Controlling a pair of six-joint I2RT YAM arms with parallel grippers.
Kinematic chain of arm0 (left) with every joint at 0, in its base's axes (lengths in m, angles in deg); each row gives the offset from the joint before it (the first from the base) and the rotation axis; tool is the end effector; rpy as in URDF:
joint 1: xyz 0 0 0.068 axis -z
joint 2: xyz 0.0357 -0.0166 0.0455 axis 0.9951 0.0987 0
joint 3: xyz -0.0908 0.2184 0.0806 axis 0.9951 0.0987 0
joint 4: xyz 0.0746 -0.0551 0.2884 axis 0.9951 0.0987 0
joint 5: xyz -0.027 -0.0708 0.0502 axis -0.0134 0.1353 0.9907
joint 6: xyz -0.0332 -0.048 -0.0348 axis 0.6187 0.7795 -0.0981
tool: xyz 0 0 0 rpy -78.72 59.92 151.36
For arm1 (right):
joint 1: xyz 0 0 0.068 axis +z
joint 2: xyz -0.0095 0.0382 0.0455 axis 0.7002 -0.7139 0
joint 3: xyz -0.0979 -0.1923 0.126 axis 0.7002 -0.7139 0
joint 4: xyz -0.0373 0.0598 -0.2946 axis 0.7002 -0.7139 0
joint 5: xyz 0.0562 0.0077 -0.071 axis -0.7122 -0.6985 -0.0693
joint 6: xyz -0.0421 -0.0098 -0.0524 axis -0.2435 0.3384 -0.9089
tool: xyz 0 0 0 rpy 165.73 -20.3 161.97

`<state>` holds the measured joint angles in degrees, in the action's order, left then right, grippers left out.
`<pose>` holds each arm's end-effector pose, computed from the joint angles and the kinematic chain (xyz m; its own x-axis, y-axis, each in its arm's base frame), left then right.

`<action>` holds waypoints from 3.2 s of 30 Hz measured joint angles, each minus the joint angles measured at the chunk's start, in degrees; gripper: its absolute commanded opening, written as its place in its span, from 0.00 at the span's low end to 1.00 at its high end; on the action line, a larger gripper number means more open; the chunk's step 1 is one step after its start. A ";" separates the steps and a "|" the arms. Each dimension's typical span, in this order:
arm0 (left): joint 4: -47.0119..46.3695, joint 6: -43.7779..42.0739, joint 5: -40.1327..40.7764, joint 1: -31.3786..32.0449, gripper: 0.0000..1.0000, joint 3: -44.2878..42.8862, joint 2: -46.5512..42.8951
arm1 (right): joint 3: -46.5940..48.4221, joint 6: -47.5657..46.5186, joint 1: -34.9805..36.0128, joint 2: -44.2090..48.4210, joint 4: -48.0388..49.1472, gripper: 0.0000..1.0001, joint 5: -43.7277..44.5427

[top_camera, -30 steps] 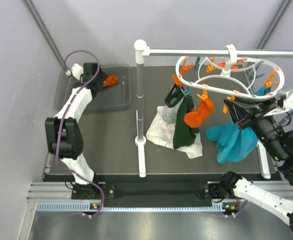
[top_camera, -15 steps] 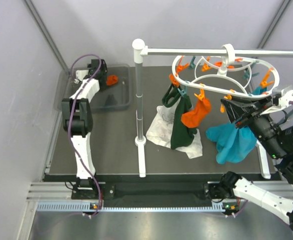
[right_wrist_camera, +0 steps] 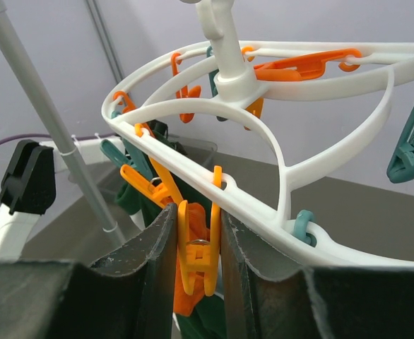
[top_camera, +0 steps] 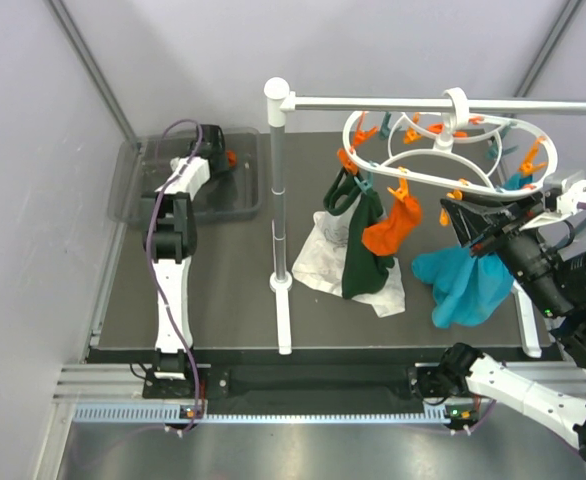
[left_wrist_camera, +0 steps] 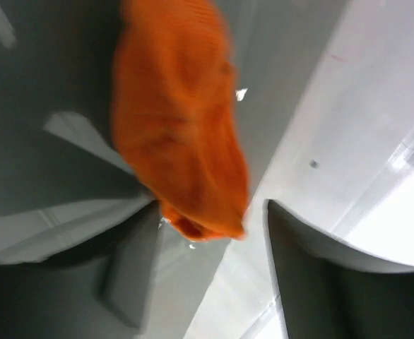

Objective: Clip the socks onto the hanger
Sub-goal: Pick up the sock from the bin, then clamp the sock onto the hanger.

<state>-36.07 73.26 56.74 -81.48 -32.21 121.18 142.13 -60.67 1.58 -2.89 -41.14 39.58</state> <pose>0.5853 -0.0170 0.1183 0.3253 -0.9429 0.0714 -0.6375 -0.2745 -0.7199 0.0982 0.0813 0.5093 0.0976 0.2278 -0.9688 -0.5270 0.8376 0.1439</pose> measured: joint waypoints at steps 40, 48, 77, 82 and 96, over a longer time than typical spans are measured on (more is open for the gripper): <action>-80.02 -36.04 -26.27 1.46 0.00 73.88 -54.73 | -0.24 1.46 0.00 0.00 0.15 0.00 0.22; -84.70 -43.54 -39.76 4.33 0.00 98.66 -87.82 | -0.17 1.46 0.00 0.00 -0.02 0.00 0.09; -30.53 -73.96 -69.22 8.44 0.00 86.60 -116.96 | -0.35 3.02 0.00 -1.40 0.85 0.00 -3.87; -29.62 -77.90 -65.16 20.87 0.00 85.42 -111.89 | -0.35 3.54 0.00 -1.68 0.94 0.00 -4.07; -26.45 -94.23 -30.71 69.99 0.00 75.97 -94.64 | -0.33 5.05 0.00 -1.97 0.87 0.00 -4.24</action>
<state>-62.52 -20.96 26.04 -11.50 43.76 26.54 141.80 -55.62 1.58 -4.86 -40.26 35.34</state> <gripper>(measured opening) 0.032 0.264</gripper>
